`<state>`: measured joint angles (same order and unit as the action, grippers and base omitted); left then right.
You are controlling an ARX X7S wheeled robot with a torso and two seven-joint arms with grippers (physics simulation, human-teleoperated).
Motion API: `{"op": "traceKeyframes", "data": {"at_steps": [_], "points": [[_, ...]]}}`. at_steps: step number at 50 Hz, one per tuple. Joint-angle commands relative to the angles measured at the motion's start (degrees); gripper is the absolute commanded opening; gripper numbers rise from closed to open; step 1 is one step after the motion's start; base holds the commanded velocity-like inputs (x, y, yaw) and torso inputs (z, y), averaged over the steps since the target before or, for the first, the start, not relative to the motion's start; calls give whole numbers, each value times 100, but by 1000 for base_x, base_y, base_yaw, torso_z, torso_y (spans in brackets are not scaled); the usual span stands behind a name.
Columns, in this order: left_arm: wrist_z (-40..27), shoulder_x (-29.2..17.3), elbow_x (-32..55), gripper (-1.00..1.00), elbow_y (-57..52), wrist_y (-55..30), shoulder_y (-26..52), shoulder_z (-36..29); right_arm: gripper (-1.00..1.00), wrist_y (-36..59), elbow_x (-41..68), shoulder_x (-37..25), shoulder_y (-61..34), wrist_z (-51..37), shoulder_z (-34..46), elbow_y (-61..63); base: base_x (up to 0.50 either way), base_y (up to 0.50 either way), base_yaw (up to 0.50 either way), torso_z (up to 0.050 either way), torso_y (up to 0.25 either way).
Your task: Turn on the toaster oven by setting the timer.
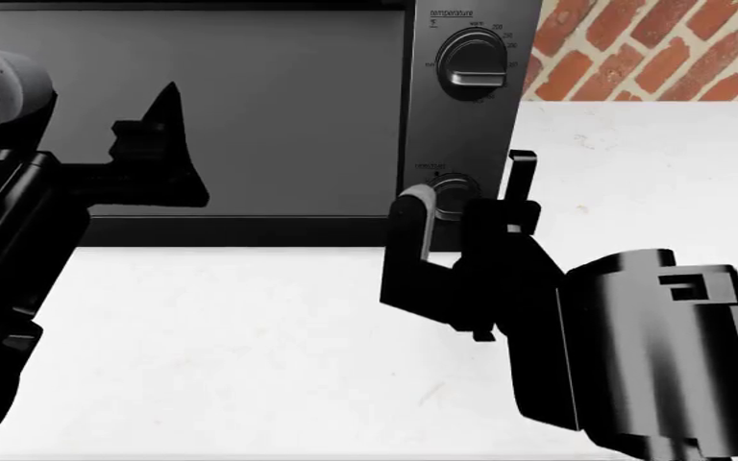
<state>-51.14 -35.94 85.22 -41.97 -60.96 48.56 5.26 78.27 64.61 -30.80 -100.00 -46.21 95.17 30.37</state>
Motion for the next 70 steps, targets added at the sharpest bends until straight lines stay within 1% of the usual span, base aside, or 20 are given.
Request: {"op": "traceKeyframes", "data": {"at_steps": [1, 8, 14, 27, 56, 70], "points": [[-10, -18, 7, 100, -10, 31, -19, -15, -100, -343, -132, -79, 66, 234, 86, -217, 0, 0, 0, 0, 0], [-19, -40, 29, 100, -34, 57, -55, -4, -100, -552, -97, -183, 131, 221, -53, -226, 0, 0, 0, 0, 0], [-59, -78, 94, 100, -79, 80, -98, 22, -100, -804, 229, -332, 218, 195, -433, -316, 2, 0, 0, 0, 0], [-45, -66, 39, 100, -46, 111, -86, -38, -100, -1173, 653, -509, 454, 7, -887, -450, 3, 0, 2, 0, 0], [-95, -160, 111, 100, -55, 203, -105, -43, -100, -1816, 1066, -788, 830, -215, -1421, -698, 2, 0, 1, 0, 0], [-64, -153, 53, 100, -40, 242, -107, -106, -100, -2007, 1791, -917, 1069, -786, -1743, -652, 0, 0, 0, 0, 0]]}}
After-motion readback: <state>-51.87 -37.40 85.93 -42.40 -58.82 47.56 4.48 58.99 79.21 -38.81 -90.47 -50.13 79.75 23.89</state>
